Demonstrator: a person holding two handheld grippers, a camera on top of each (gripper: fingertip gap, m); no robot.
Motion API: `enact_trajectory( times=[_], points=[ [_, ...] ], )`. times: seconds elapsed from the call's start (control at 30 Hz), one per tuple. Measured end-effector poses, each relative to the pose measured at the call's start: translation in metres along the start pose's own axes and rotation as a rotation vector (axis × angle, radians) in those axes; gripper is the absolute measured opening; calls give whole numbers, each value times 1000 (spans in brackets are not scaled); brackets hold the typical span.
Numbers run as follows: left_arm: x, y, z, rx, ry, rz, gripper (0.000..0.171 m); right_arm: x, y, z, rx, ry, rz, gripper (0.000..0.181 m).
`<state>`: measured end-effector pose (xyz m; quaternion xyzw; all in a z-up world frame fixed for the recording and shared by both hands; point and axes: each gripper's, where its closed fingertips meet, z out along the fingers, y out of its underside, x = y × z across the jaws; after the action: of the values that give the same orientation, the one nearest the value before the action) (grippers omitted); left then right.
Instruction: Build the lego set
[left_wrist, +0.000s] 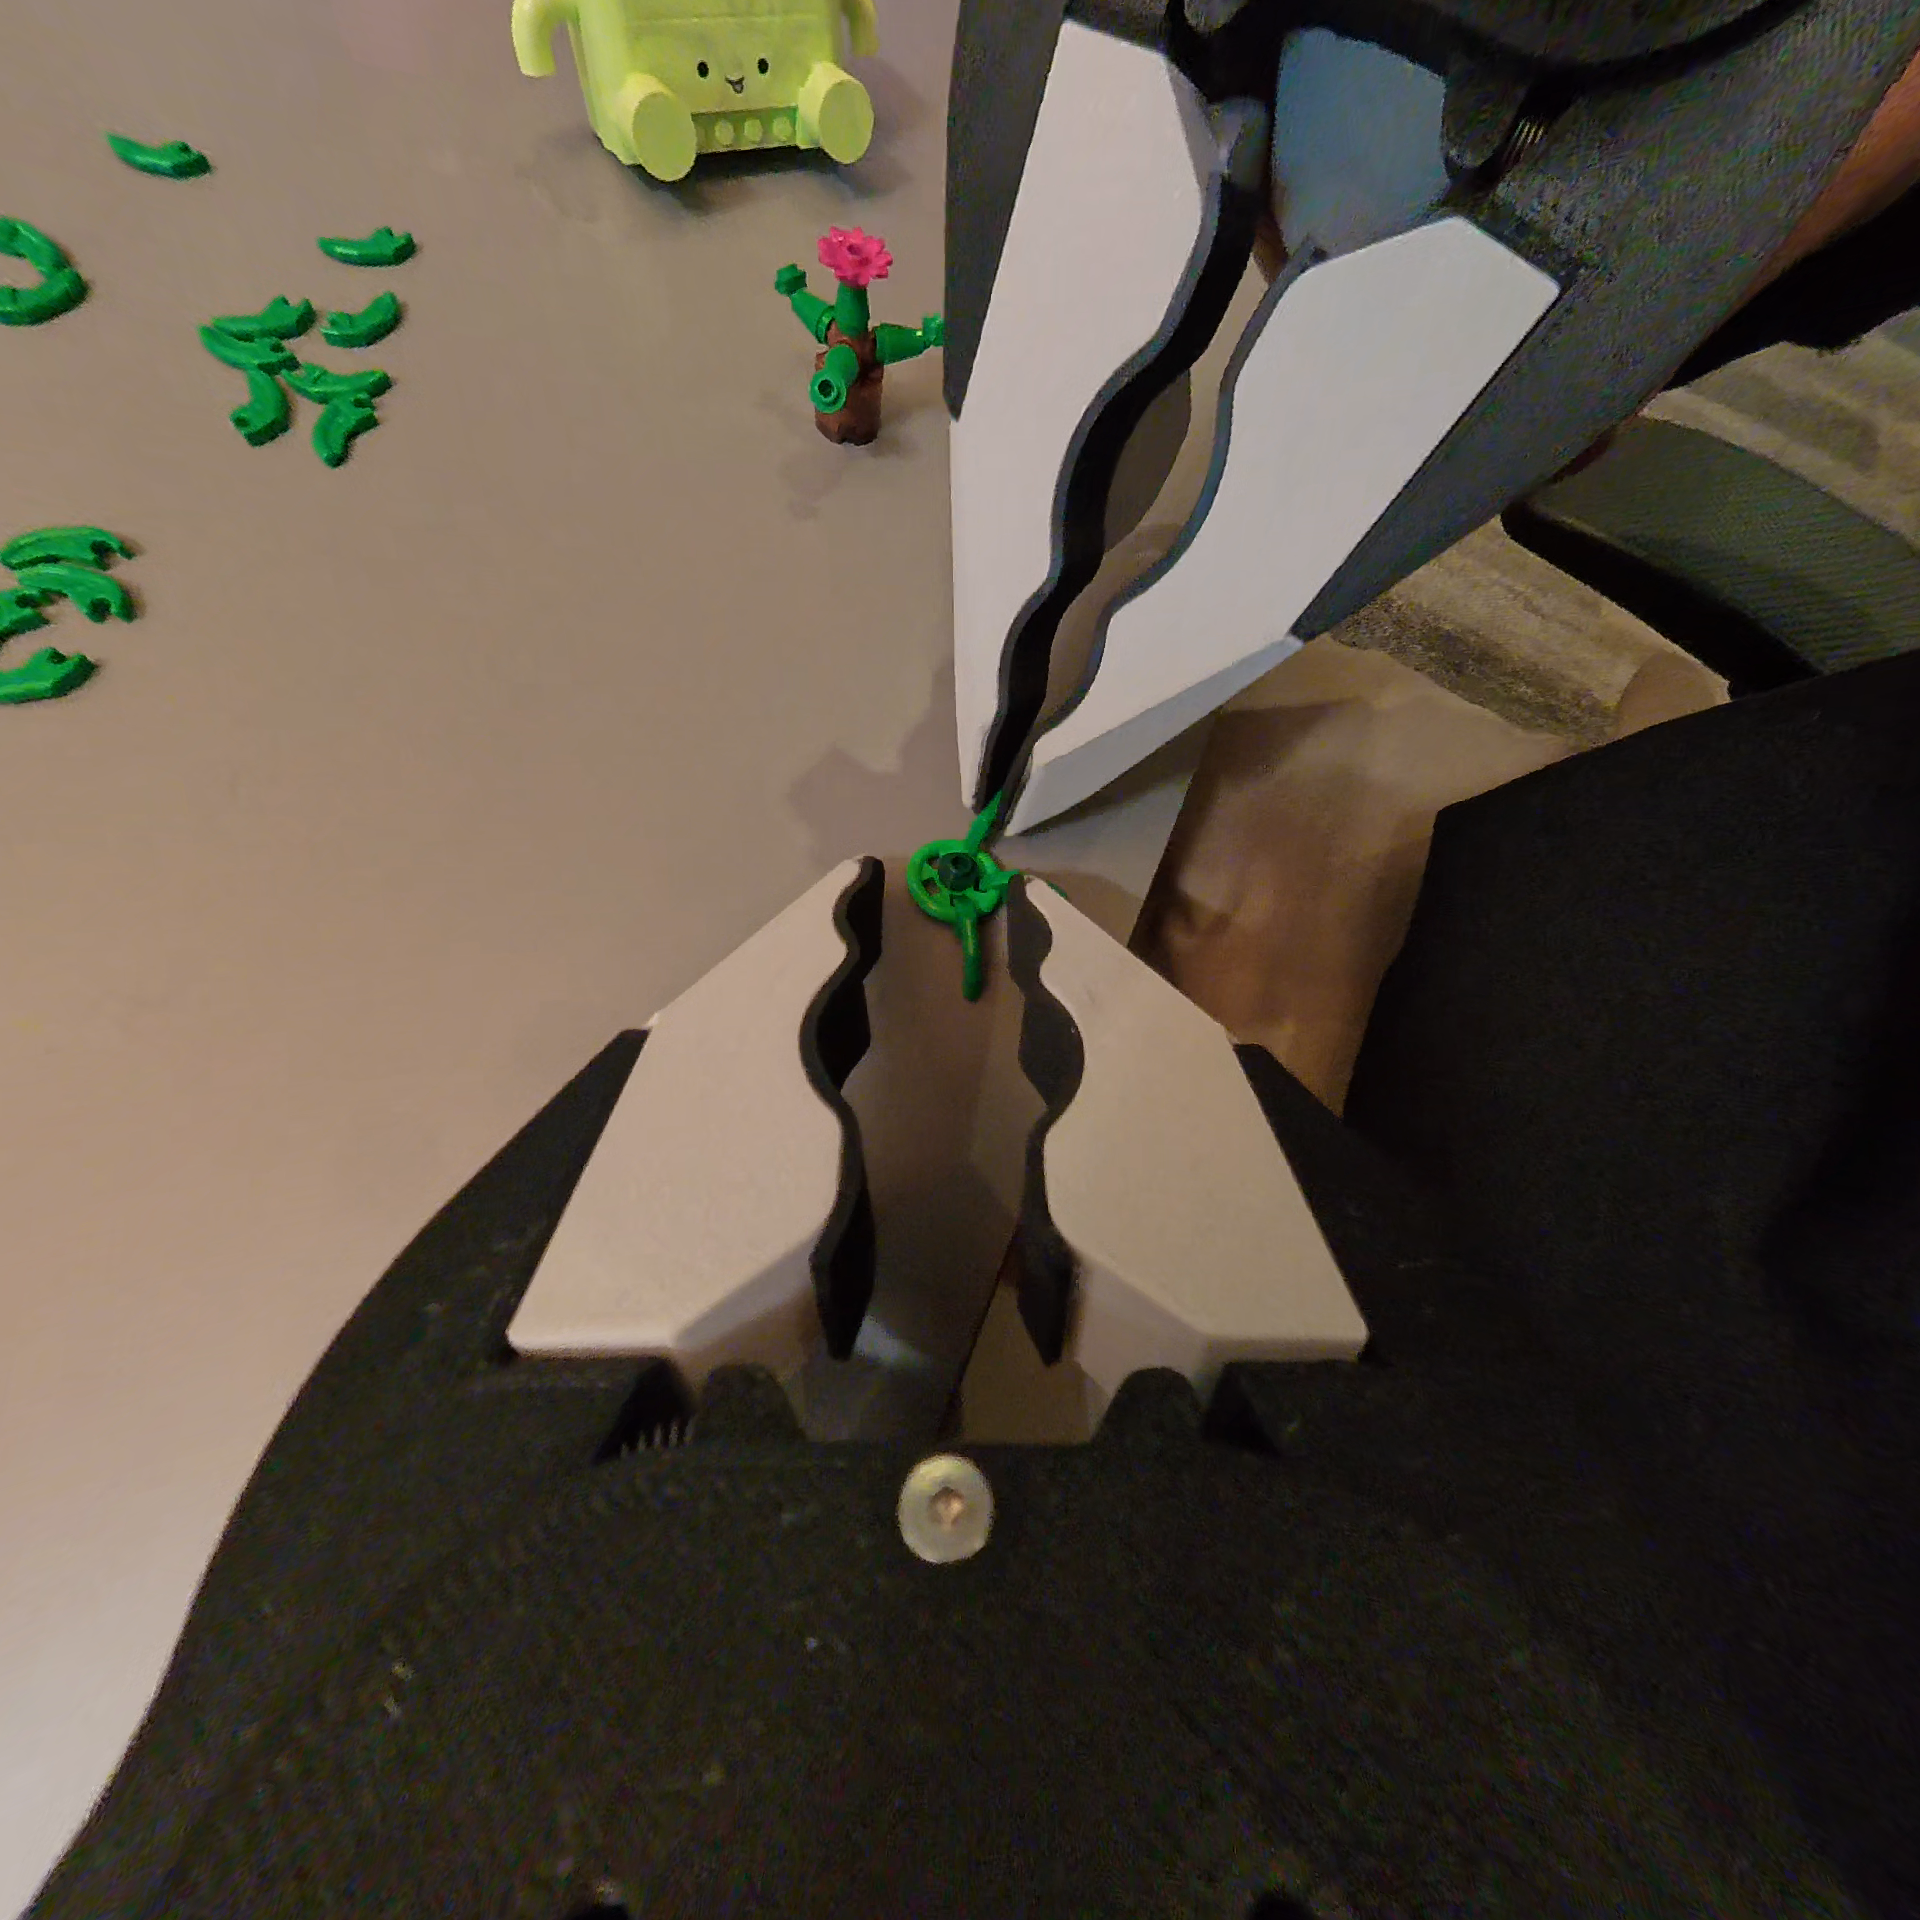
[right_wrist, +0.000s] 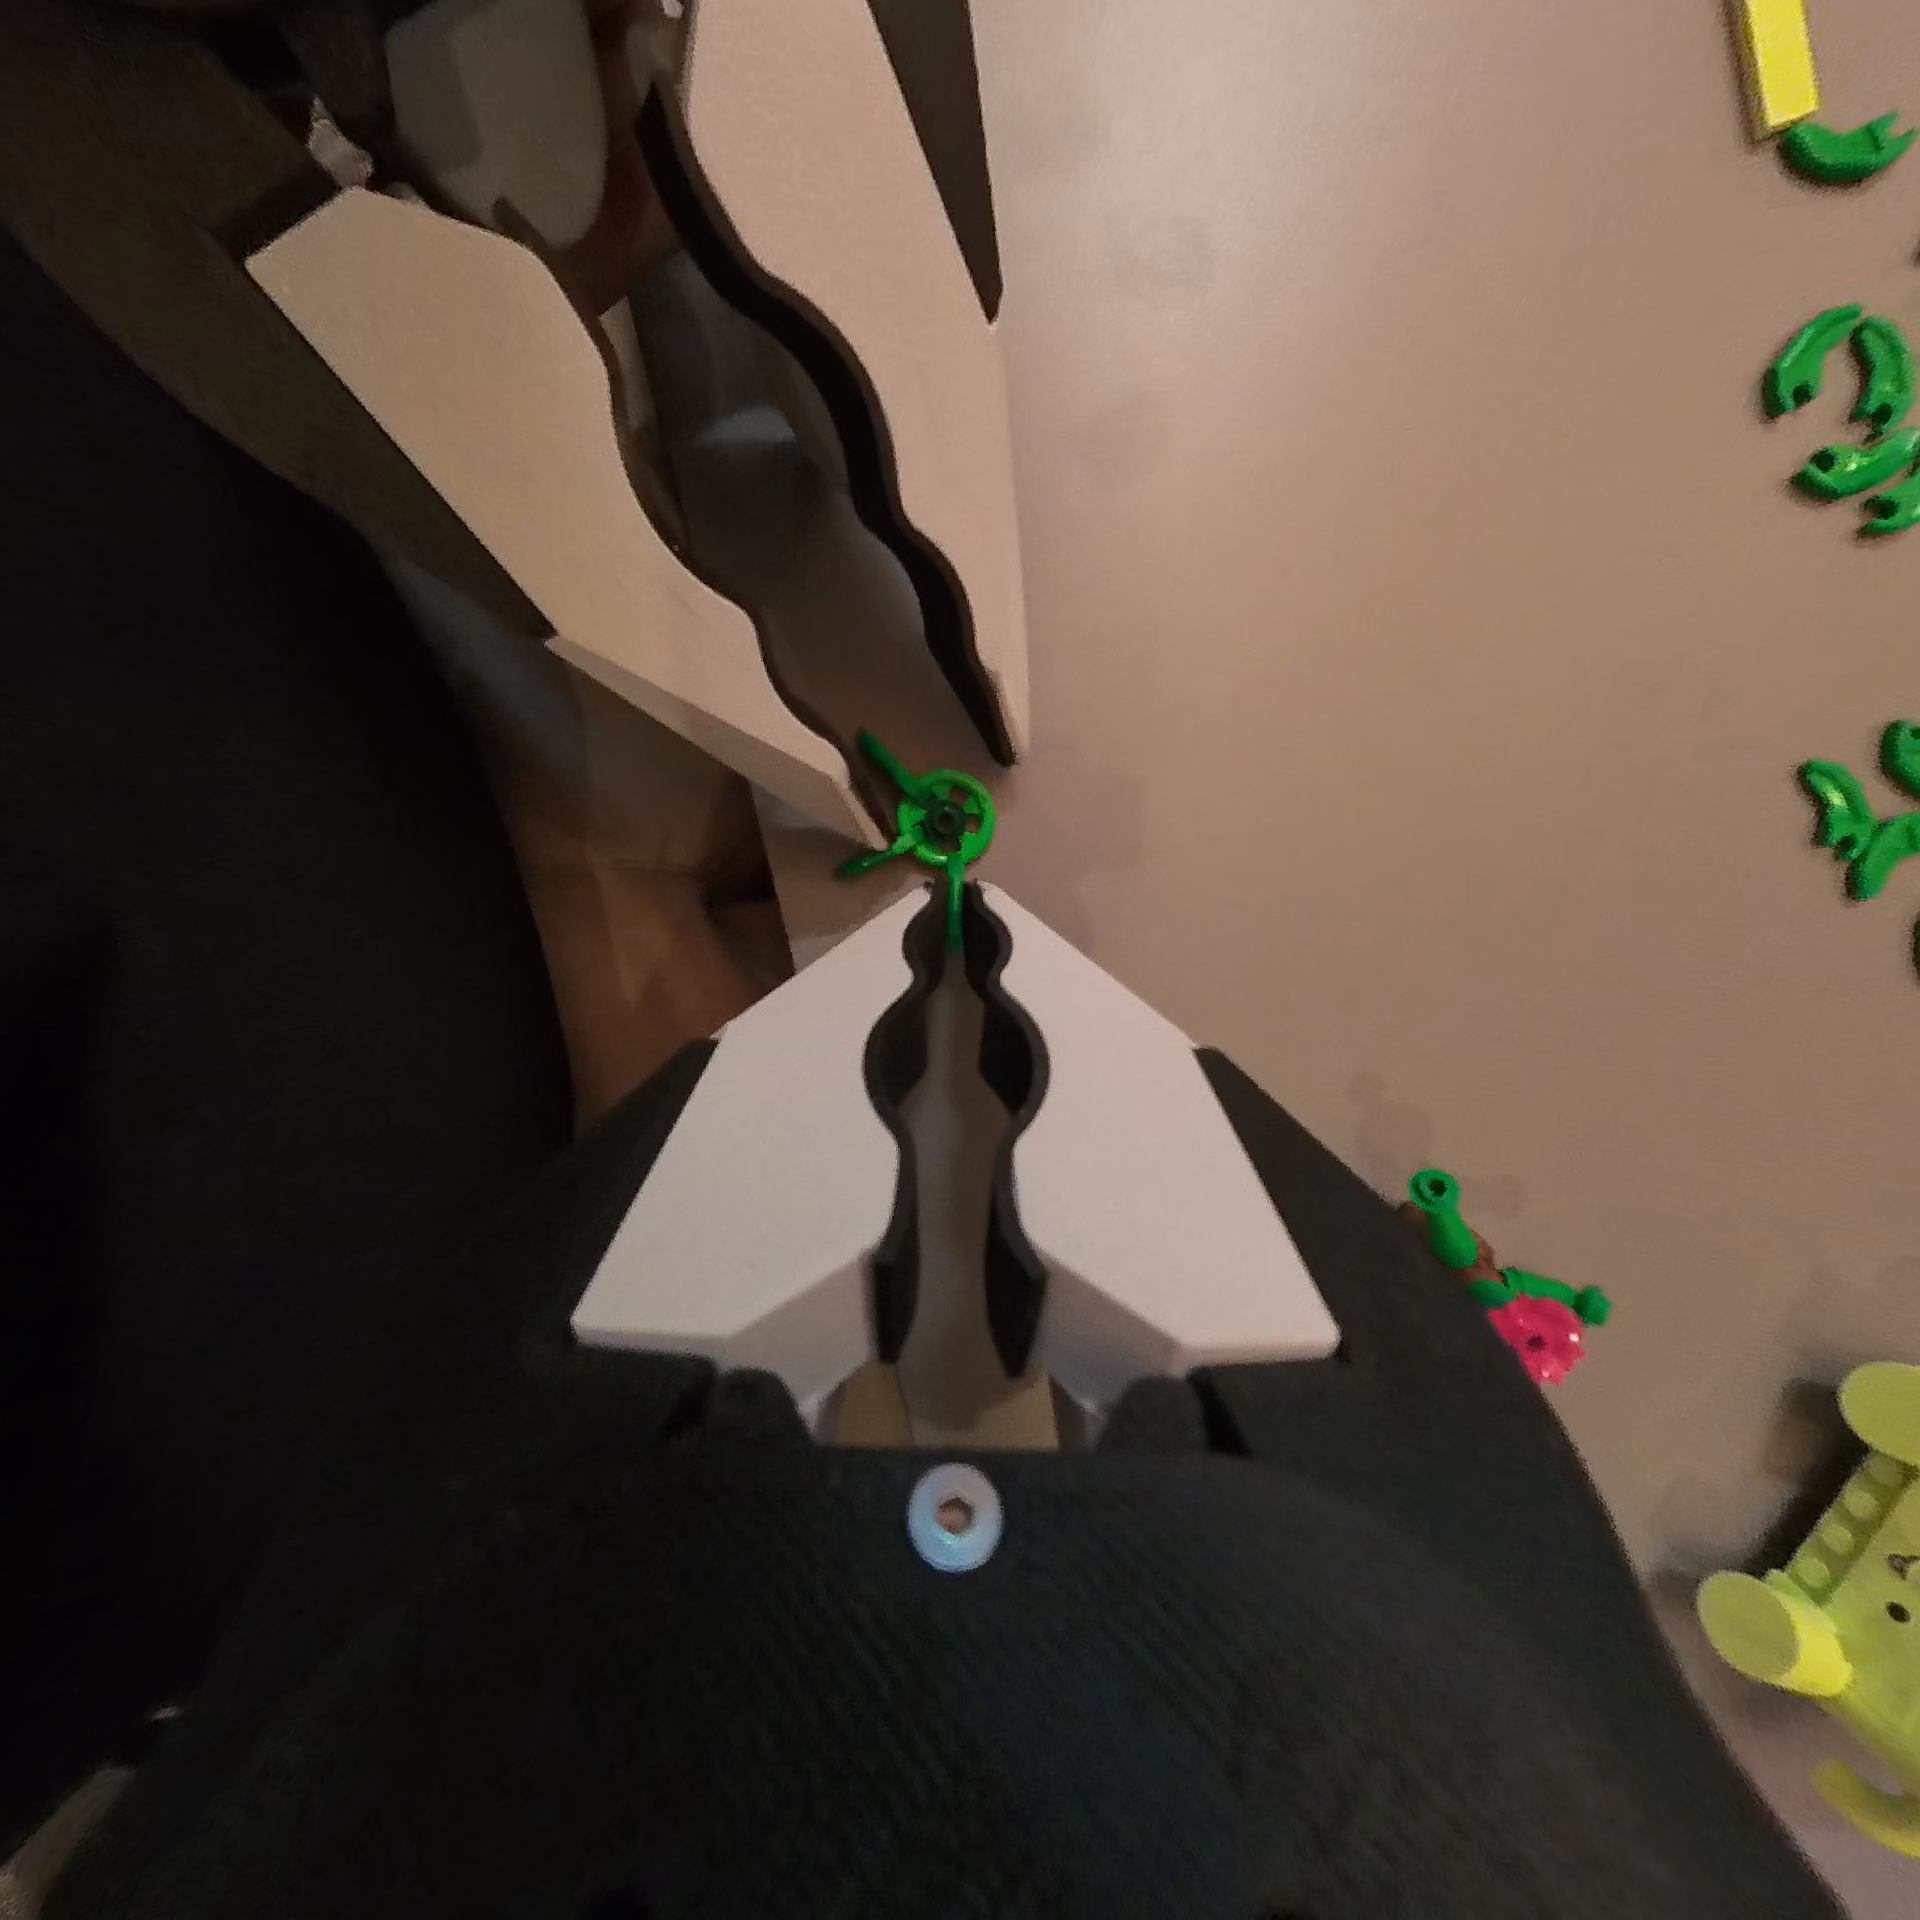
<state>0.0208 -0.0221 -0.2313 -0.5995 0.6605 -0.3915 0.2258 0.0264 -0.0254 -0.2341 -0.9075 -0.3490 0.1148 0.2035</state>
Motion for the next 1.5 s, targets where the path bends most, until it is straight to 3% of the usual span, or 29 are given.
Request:
enact_trajectory(
  times=[0.33,0.97,1.5],
  points=[
    [2,2,0,-11,35,-11,7,0,-2,2,-52,-1,-35,1],
    [-1,2,1,-14,6,-7,4,0,0,4,-284,-52,-16,0],
    [-1,3,0,-13,-6,-24,5,0,2,6,-380,-29,67,0]
  ],
)
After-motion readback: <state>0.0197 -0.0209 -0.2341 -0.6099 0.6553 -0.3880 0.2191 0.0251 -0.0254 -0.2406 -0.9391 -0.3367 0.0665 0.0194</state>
